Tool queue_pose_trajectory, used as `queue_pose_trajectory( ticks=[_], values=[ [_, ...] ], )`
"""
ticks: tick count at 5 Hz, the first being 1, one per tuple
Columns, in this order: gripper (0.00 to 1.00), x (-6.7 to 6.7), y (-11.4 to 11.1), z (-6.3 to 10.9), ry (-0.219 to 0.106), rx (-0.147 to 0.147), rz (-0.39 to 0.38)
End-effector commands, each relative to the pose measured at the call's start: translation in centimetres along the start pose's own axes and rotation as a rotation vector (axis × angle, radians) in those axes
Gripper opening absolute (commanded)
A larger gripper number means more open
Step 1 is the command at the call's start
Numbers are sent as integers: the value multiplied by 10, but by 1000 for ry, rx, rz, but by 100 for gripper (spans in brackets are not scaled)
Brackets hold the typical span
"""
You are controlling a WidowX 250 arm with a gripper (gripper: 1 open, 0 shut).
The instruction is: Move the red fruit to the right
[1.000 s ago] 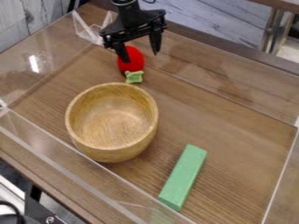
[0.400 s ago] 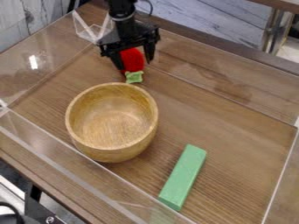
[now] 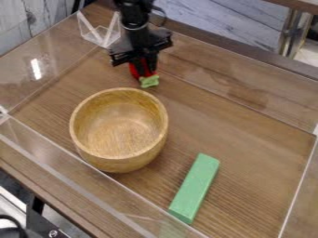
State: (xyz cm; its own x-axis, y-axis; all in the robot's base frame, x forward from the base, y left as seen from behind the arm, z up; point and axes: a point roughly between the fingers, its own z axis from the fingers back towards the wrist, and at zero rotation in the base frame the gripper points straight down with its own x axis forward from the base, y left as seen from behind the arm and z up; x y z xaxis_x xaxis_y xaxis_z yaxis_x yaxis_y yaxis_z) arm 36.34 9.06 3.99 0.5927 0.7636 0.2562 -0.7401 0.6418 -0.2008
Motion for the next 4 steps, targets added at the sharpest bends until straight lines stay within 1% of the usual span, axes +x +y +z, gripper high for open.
queue_pose_trajectory(
  ticks=[1,2,3,4],
  values=[
    [100,-5,-19,10,-55,0,36],
    [100,2,-14,19,-48,-2,16],
    [0,10,-9,26,-45,-8,-4],
    [0,21,-2,27,-56,3,43]
  ],
)
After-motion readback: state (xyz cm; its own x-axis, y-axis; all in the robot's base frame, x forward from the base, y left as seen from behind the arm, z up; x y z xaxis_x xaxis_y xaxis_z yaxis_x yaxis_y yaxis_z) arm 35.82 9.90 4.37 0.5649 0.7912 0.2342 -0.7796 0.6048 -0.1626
